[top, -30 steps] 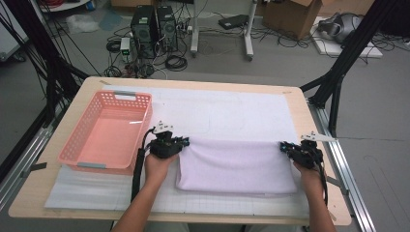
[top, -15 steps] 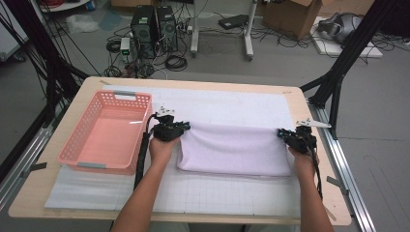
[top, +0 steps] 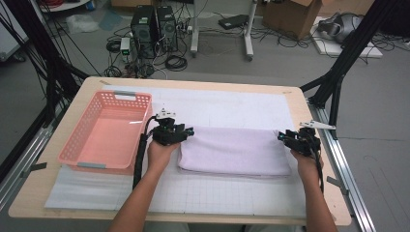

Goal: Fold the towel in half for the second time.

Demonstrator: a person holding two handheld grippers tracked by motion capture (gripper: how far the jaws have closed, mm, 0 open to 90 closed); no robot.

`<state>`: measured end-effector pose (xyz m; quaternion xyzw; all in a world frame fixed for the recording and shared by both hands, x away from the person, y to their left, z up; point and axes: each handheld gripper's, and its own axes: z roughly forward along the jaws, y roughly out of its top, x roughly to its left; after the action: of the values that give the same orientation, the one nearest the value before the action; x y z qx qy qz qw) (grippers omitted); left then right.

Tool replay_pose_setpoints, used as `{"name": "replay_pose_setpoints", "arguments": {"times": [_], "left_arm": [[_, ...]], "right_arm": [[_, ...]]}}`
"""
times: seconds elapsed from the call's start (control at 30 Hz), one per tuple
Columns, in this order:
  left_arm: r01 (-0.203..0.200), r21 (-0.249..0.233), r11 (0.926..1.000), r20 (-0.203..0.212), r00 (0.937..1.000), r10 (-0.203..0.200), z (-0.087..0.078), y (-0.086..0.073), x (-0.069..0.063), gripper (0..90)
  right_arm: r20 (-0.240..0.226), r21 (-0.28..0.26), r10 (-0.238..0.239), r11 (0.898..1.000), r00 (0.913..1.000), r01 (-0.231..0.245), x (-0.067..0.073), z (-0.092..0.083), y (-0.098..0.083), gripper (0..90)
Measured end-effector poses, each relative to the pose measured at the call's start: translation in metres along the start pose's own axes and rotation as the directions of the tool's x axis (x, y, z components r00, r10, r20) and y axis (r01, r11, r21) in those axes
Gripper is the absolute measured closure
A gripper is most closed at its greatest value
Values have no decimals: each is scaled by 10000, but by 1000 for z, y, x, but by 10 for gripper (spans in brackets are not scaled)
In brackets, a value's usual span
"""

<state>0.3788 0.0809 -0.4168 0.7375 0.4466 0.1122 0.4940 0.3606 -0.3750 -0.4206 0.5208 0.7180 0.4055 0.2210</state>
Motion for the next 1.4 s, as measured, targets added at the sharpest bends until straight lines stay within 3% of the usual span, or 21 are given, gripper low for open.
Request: {"name": "replay_pose_setpoints", "arguments": {"times": [0.07,0.23,0.3,0.4,0.47,0.6,0.67,0.73,0.9,1.03,1.13,1.23,1.4], "left_arm": [[-28,-279,9996,128,9999,32,-2,-5,-6,608],[113,118,9999,419,9991,-118,-6,-28,-12,653],[-135,287,9995,465,9988,121,-10,-36,-16,643],[-534,1115,9923,582,9972,471,-15,-45,-20,640],[-801,1222,9893,679,9951,722,-20,-54,-22,645],[-1002,811,9917,638,9934,952,-31,-69,-25,670],[-1001,799,9918,615,9935,953,-35,-72,-26,693],[-1077,846,9906,600,9929,1028,-38,-74,-28,708],[-1173,853,9894,599,9919,1124,-47,-80,-31,728],[-1011,765,9919,639,9933,963,-53,-81,-30,721],[-1161,707,9907,552,9921,1123,-58,-83,-30,721],[-1014,719,9922,388,9944,988,-62,-88,-27,720],[-914,737,9931,313,9955,893,-67,-90,-27,703]], "right_arm": [[-114,12,-98,10000,9999,98,2,-6,0,637],[-608,96,-351,9993,9975,357,12,-19,-6,679],[-767,196,-469,9986,9960,485,17,-25,-11,691],[-1129,435,-684,9963,9913,737,23,-29,-21,721],[-1335,579,-787,9945,9879,870,29,-30,-28,723],[-1494,857,-1104,9886,9826,1241,40,-33,-47,736],[-1436,965,-1284,9850,9813,1430,43,-35,-56,736],[-1436,809,-1159,9884,9828,1284,45,-40,-62,735],[-1239,843,-1631,9811,9788,1741,51,-53,-70,730],[-1007,813,-1821,9783,9781,1905,52,-62,-77,727],[-882,795,-1727,9805,9810,1798,49,-68,-81,726],[-577,758,-2079,9743,9765,2119,50,-73,-86,718],[-496,545,-1826,9812,9819,1852,48,-82,-90,684]]}}
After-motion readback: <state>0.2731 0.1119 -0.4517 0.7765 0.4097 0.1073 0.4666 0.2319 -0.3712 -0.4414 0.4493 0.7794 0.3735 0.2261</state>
